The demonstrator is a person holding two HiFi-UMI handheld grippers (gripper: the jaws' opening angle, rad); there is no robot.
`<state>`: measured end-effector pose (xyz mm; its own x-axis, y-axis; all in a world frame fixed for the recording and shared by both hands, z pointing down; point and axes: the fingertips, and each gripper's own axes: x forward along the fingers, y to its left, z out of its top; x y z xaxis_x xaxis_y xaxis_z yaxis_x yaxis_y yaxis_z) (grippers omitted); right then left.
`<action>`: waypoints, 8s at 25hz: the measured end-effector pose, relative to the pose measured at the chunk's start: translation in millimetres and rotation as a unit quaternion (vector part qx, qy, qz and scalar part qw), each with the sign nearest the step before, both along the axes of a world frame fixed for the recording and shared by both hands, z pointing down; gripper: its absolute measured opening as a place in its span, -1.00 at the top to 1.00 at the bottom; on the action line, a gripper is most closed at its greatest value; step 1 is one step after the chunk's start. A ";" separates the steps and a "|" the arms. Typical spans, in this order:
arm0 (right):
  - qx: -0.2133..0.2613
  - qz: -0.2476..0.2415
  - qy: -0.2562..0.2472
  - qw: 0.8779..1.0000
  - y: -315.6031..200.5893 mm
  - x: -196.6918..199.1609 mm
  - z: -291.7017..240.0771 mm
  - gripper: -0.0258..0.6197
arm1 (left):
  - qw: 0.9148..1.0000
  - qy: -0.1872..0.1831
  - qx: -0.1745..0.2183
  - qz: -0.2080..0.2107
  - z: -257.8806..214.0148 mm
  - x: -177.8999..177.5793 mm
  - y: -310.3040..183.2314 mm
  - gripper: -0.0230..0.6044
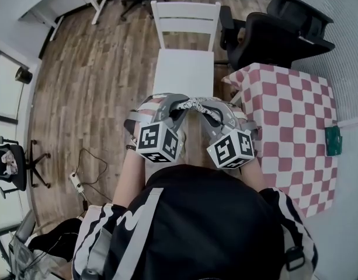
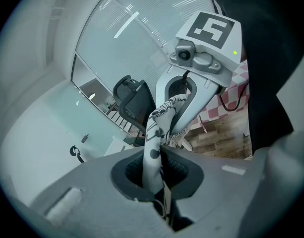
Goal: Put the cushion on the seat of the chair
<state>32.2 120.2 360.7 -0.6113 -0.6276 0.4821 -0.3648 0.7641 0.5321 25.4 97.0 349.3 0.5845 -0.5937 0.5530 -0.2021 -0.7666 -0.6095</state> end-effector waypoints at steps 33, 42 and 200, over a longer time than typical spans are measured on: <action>-0.015 0.050 0.005 0.999 -199.0 -40.1 3.4 0.88 | 0.998 -0.001 -0.020 0.058 6.2 -38.1 -193.0 0.87; -0.024 0.056 0.008 0.998 -224.9 -43.3 10.0 0.89 | 0.998 0.008 -0.032 0.060 13.4 -45.1 -220.4 0.87; -0.277 -0.026 0.064 0.958 -263.9 -34.6 387.1 0.89 | 0.976 -0.071 -0.199 0.055 399.7 -41.4 -259.1 0.87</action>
